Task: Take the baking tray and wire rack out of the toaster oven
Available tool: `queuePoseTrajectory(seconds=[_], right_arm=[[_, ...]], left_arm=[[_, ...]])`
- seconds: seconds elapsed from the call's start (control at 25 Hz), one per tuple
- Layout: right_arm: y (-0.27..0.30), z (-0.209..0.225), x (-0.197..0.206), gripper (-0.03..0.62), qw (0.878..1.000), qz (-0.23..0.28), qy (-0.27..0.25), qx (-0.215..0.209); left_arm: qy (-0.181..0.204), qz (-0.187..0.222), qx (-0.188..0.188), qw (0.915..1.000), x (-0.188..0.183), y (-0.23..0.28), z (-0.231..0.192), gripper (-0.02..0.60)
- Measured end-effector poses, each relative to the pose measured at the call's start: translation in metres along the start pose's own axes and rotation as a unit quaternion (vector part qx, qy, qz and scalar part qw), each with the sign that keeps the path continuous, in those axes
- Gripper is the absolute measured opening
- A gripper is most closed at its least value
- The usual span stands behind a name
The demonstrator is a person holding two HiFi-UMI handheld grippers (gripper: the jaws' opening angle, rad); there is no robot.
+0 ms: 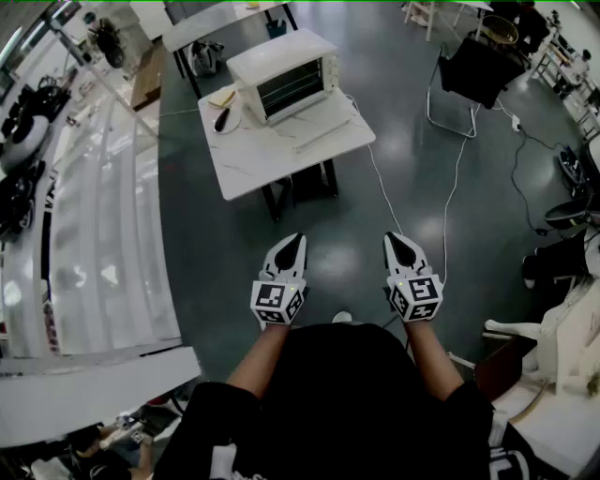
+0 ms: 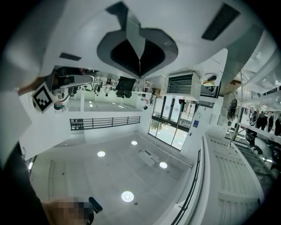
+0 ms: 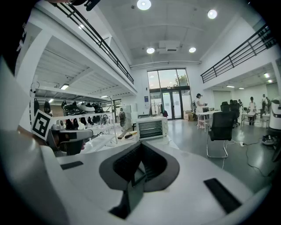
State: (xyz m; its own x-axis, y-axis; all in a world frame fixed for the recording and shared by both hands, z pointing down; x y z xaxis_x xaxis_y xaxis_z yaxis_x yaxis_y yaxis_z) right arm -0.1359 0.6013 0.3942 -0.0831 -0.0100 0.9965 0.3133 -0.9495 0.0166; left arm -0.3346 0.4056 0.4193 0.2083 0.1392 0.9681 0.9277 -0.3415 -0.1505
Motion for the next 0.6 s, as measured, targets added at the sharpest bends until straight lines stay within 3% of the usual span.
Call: queuePoseTrajectory(seconds=[0.48,0.6], right_arm=[[-0.012,0.024,0.004,0.021,1.0,0.016,0.019,0.001],[-0.014,0.035,0.01,0.021,1.0,0.018,0.019,0.0]], left_arm=[[0.006,0.003,-0.008,0.9999,-0.001,0.007,0.007,0.02],[0.003,0.004,0.006,1.0,0.0,0.01,-0.002,0.02]])
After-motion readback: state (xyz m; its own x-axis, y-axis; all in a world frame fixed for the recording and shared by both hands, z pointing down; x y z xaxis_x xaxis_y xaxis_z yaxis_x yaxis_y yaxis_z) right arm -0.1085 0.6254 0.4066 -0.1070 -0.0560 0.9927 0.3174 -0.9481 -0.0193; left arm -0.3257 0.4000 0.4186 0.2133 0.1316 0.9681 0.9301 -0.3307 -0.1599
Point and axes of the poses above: the fingertips, and each gripper's own axes: y forward along the fingers, z to its right, x out of its underside, the point moved 9 cm from there along -y, backward along the fingers, and after that the axes turned 15 degrees about z, right-handed, at the moved point
